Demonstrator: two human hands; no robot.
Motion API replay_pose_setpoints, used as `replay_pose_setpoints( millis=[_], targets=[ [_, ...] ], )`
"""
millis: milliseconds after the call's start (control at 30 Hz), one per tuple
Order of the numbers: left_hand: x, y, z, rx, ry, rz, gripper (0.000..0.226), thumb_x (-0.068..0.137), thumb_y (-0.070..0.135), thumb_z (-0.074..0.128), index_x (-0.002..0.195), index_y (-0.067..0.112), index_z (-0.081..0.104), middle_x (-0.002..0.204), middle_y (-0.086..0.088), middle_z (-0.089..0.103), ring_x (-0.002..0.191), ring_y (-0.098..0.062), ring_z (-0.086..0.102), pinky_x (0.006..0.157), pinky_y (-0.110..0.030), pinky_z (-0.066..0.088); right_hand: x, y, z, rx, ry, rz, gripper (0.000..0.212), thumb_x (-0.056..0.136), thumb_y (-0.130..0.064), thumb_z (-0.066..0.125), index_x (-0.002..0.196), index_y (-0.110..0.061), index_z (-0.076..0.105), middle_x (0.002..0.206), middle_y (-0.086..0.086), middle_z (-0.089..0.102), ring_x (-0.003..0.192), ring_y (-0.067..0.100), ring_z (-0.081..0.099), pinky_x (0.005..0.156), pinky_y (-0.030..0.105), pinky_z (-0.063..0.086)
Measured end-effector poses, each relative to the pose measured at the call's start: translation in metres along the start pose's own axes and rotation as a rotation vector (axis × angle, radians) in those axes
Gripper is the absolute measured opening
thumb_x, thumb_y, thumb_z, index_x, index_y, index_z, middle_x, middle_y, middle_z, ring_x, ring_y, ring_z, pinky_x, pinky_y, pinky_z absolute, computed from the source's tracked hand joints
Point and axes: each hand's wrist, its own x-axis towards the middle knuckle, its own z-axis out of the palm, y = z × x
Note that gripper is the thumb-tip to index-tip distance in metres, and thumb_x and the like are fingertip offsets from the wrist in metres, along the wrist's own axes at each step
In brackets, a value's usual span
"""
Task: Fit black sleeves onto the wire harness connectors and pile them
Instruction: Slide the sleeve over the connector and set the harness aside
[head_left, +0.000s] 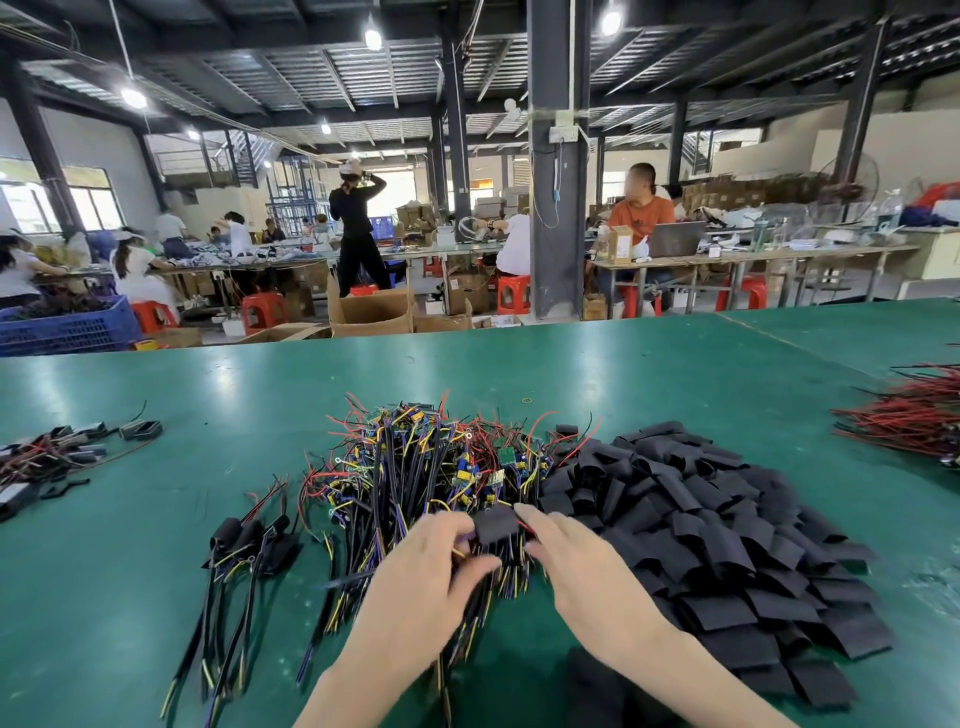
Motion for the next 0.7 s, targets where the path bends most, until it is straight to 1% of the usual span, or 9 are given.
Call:
replay_pose_setpoints(
  millis=[100, 167, 233, 300, 400, 467, 533, 600, 700],
  targets=[
    [0.011, -0.004, -0.02, 0.166, 0.258, 0.084, 0.033, 0.087, 0.052, 0.053, 0.11, 0.027, 0.056, 0.082, 0.011, 0.062, 0.072, -0.003, 0.055, 0.065, -0.017, 0.041, 0.002, 0.004, -0.006, -0.023, 0.103, 0.004, 0.05, 0.097, -0.009, 0.037, 0.144, -0.023, 0.029, 0.12, -0.006, 0.049, 0.109, 0.014, 0.046, 0.093, 0.018, 0.03],
    [0.017, -0.015, -0.037, 0.202, 0.467, 0.118, 0.04, 0.092, 0.052, 0.043, 0.102, 0.019, 0.063, 0.082, 0.001, 0.068, 0.073, -0.008, 0.056, 0.071, -0.021, 0.041, 0.004, 0.007, -0.011, -0.164, 0.169, -0.004, 0.041, 0.097, -0.014, 0.038, 0.138, -0.015, 0.041, 0.118, 0.0, 0.053, 0.103, 0.023, 0.05, 0.092, 0.031, 0.04],
    [0.024, -0.031, -0.059, 0.135, 0.635, -0.089, 0.026, 0.092, 0.049, 0.048, 0.096, 0.025, 0.058, 0.077, -0.002, 0.07, 0.072, -0.021, 0.063, 0.071, -0.028, 0.042, 0.006, 0.011, -0.017, -0.052, 0.27, 0.011, 0.037, 0.09, -0.012, 0.058, 0.126, -0.011, 0.053, 0.108, 0.004, 0.057, 0.096, 0.026, 0.053, 0.084, 0.04, 0.047],
    [0.028, -0.06, -0.076, 0.135, 0.761, -0.413, 0.022, 0.094, 0.046, 0.049, 0.093, 0.024, 0.051, 0.068, -0.004, 0.068, 0.075, -0.031, 0.065, 0.07, -0.035, 0.042, 0.006, 0.013, -0.026, 0.137, 0.191, 0.004, 0.032, 0.088, -0.013, 0.062, 0.119, -0.014, 0.056, 0.107, 0.001, 0.052, 0.098, 0.017, 0.049, 0.089, 0.034, 0.042],
    [0.023, -0.11, -0.088, 0.165, 0.623, -0.82, 0.045, 0.096, 0.046, 0.042, 0.089, 0.006, 0.06, 0.062, -0.003, 0.063, 0.089, -0.036, 0.06, 0.079, -0.042, 0.044, 0.004, 0.019, -0.051, 0.471, -0.223, -0.047, 0.02, 0.078, -0.021, 0.073, 0.096, -0.027, 0.064, 0.094, -0.005, 0.05, 0.077, 0.001, 0.047, 0.077, 0.02, 0.04],
    [0.013, -0.131, -0.083, 0.216, 0.409, -1.016, 0.051, 0.096, 0.044, 0.044, 0.085, -0.001, 0.065, 0.075, -0.015, 0.065, 0.091, -0.039, 0.058, 0.083, -0.044, 0.047, 0.0, 0.02, -0.066, 0.459, -0.618, -0.148, 0.037, 0.07, -0.028, 0.081, 0.1, -0.035, 0.061, 0.099, -0.008, 0.048, 0.079, 0.002, 0.047, 0.074, 0.016, 0.04],
    [0.005, -0.139, -0.074, 0.271, 0.246, -1.093, 0.047, 0.094, 0.042, 0.048, 0.09, -0.002, 0.064, 0.094, -0.024, 0.063, 0.094, -0.041, 0.056, 0.083, -0.043, 0.048, -0.005, 0.018, -0.067, 0.3, -0.953, -0.266, 0.057, 0.067, -0.023, 0.084, 0.113, -0.038, 0.054, 0.108, -0.003, 0.041, 0.093, 0.015, 0.049, 0.085, 0.024, 0.044],
    [0.003, -0.136, -0.071, 0.322, 0.199, -1.111, 0.039, 0.092, 0.04, 0.053, 0.094, 0.002, 0.063, 0.099, -0.024, 0.062, 0.095, -0.041, 0.056, 0.077, -0.038, 0.044, -0.01, 0.011, -0.054, 0.181, -1.016, -0.293, 0.058, 0.067, -0.016, 0.083, 0.114, -0.035, 0.054, 0.108, 0.002, 0.034, 0.101, 0.023, 0.044, 0.093, 0.034, 0.041],
    [0.007, -0.131, -0.073, 0.412, 0.213, -1.104, 0.038, 0.089, 0.033, 0.058, 0.102, -0.002, 0.061, 0.103, -0.027, 0.06, 0.103, -0.042, 0.052, 0.078, -0.042, 0.044, -0.007, 0.011, -0.036, 0.225, -0.804, -0.181, 0.049, 0.067, -0.022, 0.083, 0.109, -0.027, 0.057, 0.104, 0.001, 0.035, 0.096, 0.016, 0.038, 0.088, 0.032, 0.039]
  ],
)
